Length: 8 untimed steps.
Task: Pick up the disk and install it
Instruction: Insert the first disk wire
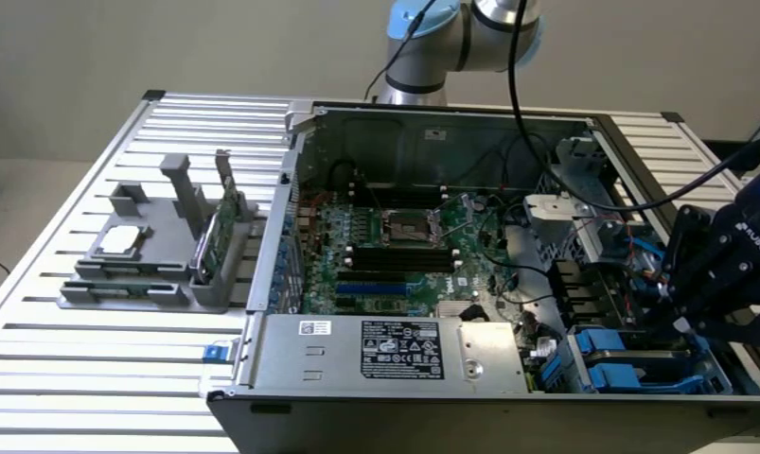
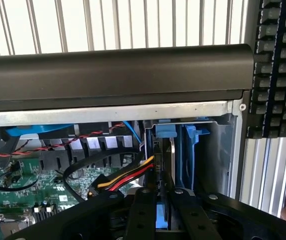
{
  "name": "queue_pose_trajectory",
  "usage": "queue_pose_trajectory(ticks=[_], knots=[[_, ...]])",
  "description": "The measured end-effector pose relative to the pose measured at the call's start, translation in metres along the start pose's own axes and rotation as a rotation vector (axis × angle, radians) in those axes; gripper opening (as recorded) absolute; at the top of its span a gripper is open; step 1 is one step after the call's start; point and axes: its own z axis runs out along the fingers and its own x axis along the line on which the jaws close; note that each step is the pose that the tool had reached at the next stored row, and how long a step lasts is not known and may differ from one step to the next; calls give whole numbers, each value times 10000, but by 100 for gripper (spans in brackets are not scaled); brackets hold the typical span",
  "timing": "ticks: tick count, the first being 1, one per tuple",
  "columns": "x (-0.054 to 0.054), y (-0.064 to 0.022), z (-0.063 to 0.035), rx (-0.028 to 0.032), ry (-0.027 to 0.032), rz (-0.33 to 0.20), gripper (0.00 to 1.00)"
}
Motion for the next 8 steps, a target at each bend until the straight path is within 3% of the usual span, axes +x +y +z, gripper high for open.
queue_pose_trajectory(ticks=[4, 8], knots=[[-6, 0, 0, 0, 0, -73, 16], [-8, 0, 1, 0, 51, -200, 16]])
